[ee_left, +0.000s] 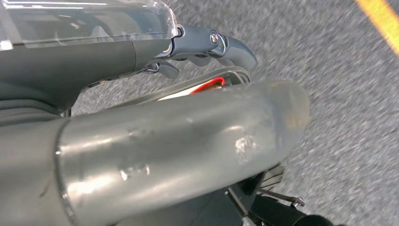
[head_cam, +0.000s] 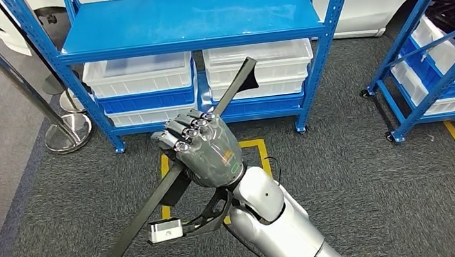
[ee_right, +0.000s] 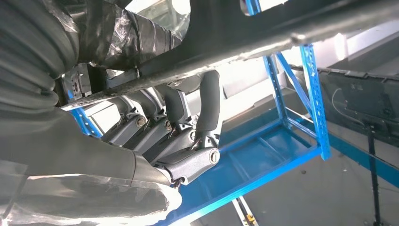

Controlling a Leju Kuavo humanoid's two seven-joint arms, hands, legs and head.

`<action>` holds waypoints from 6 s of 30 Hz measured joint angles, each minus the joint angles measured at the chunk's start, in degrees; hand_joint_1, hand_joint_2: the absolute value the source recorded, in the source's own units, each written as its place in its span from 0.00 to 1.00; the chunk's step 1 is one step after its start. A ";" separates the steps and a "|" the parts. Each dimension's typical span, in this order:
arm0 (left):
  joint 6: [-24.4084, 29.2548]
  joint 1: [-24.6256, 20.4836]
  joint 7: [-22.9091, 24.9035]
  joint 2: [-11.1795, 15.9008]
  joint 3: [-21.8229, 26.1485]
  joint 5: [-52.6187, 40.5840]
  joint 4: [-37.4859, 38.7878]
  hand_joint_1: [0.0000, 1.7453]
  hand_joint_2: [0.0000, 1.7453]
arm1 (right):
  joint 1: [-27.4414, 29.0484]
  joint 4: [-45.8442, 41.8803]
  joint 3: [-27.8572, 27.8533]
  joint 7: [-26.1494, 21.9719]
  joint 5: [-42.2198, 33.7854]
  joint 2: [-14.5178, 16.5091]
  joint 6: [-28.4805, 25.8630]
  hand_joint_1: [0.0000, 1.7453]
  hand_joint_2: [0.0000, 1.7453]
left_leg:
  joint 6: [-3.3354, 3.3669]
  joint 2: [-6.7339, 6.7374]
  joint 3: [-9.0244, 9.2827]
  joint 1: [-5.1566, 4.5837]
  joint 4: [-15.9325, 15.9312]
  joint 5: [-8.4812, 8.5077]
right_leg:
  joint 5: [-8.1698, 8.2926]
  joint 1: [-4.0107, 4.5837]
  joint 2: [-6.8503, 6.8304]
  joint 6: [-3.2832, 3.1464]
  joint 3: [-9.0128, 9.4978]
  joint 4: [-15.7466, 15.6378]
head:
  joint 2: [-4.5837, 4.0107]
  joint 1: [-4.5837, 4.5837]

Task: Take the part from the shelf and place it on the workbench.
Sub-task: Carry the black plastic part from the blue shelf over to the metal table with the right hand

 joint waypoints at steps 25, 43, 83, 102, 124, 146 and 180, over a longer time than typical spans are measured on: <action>-0.21 -0.14 -0.02 0.08 -0.03 0.00 -0.01 0.00 0.00 | -0.18 0.24 0.00 0.03 0.41 0.27 0.02 1.00 1.00 | -0.29 0.05 5.67 -0.59 -1.07 -4.05 | 9.75 0.99 -0.13 -1.23 2.01 -15.76 | 0.00 -0.03; -0.27 0.06 0.50 0.03 -0.20 0.09 0.00 0.00 0.00 | -0.89 1.18 0.10 0.15 0.20 0.07 0.02 1.00 1.00 | -3.46 0.00 -6.31 0.68 6.10 -2.07 | 3.60 0.26 -0.03 -2.62 9.21 -16.42 | 0.00 -0.06; -0.18 -0.43 -0.27 -0.15 -0.50 0.10 0.00 0.00 0.00 | -2.84 3.26 0.85 1.77 -4.94 -0.16 0.24 1.00 1.00 | -1.84 -0.12 5.93 -0.10 1.19 -6.34 | 9.69 0.56 -0.09 -1.60 2.82 -16.56 | 0.00 -0.09; 0.76 0.64 -0.69 -0.12 -1.75 -0.34 0.02 0.00 0.00 | -7.34 5.25 7.64 1.07 -31.88 -4.20 7.00 1.00 1.00 | -1.65 0.24 -2.55 -0.40 1.58 0.29 | 2.84 0.49 -0.11 -1.81 10.93 -17.53 | 0.00 -0.08; 0.61 0.64 -2.72 1.05 -1.86 0.86 0.00 0.00 0.00 | -7.49 -0.79 10.34 0.04 -31.58 -7.61 8.12 1.00 1.00 | 0.29 1.99 2.03 -0.11 -0.24 -2.08 | -0.30 0.08 0.29 0.44 1.10 -2.97 | 0.00 -0.07; -2.15 0.60 -3.44 3.96 -1.96 1.21 0.00 0.00 0.00 | -4.36 -8.38 6.71 -0.10 -26.93 -11.88 4.85 1.00 1.00 | 0.17 -4.14 1.97 -0.51 1.42 -3.26 | 6.62 0.12 7.15 -1.14 5.69 -16.02 | 0.00 -0.12; -3.04 2.91 -6.75 3.79 -1.97 3.67 0.00 0.00 0.00 | -0.33 -9.93 5.01 -0.37 -24.85 -13.36 5.10 1.00 1.00 | 0.78 -1.55 3.25 0.10 -0.95 -2.60 | 4.61 0.41 4.03 0.05 3.49 -12.88 | 0.00 0.02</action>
